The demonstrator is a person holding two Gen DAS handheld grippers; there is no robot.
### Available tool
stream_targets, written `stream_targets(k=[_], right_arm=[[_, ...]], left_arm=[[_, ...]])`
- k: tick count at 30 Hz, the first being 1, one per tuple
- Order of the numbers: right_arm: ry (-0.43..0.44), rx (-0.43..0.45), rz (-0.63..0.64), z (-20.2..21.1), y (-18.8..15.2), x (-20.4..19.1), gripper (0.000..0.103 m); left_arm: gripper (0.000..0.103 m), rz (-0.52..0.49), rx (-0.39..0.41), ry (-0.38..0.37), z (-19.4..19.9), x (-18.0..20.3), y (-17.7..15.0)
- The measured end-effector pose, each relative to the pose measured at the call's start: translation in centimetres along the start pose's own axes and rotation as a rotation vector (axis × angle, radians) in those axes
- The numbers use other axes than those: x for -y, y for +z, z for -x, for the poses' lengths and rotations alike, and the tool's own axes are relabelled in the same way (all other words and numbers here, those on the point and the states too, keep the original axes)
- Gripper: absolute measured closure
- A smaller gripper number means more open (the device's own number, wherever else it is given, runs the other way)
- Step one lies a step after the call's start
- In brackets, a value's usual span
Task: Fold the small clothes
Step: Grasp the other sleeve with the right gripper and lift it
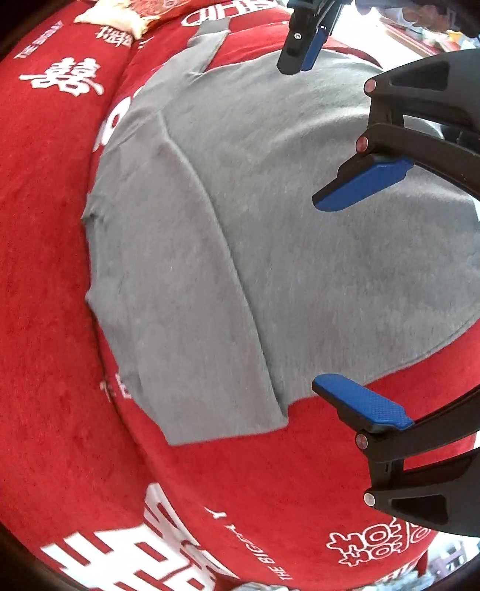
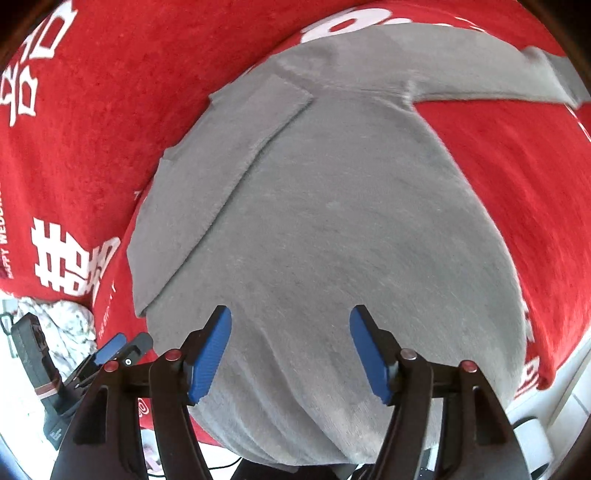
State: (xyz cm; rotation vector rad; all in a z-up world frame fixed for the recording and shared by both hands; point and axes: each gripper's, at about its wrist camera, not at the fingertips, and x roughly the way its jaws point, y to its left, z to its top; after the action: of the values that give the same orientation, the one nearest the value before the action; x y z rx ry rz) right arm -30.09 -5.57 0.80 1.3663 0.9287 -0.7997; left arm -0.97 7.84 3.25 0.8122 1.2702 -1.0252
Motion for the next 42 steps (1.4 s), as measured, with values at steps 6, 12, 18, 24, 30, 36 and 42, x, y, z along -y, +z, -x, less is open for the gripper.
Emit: stream_targets(k=[6, 12, 18, 24, 30, 36, 42], right_arm=[[-0.011, 0.007, -0.045, 0.9, -0.1, 2.0, 0.024], [0.002, -0.005, -0.042, 0.9, 1.5, 3.2, 0.021], [0.032, -0.023, -0.063, 1.3, 4.1, 4.7, 0.021], [0.017, 0.01, -0.081, 3.3, 7.1, 8.1, 0.021], [-0.004, 0.056, -0.162, 5.5, 9.7, 13.2, 0.021], [-0.013, 0.089, -0.251, 7.1, 11.3, 17.8, 0.021], [0.002, 0.119, -0.34, 8.0, 12.2, 21.2, 0.021]], left_arm=[[0.012, 0.013, -0.004, -0.058, -0.5, 1.1, 0.4], [0.0, 0.014, -0.006, -0.052, -0.4, 3.0, 1.5], [0.0, 0.037, -0.045, -0.004, -1.2, 4.8, 2.6], [0.0, 0.073, -0.09, 0.058, -3.3, 6.8, 3.9], [0.0, 0.068, -0.127, 0.075, -4.7, 9.5, 5.5], [0.0, 0.027, -0.125, 0.052, -5.1, 12.8, 7.1], [0.0, -0.006, -0.131, 0.044, -6.0, 15.6, 8.3]])
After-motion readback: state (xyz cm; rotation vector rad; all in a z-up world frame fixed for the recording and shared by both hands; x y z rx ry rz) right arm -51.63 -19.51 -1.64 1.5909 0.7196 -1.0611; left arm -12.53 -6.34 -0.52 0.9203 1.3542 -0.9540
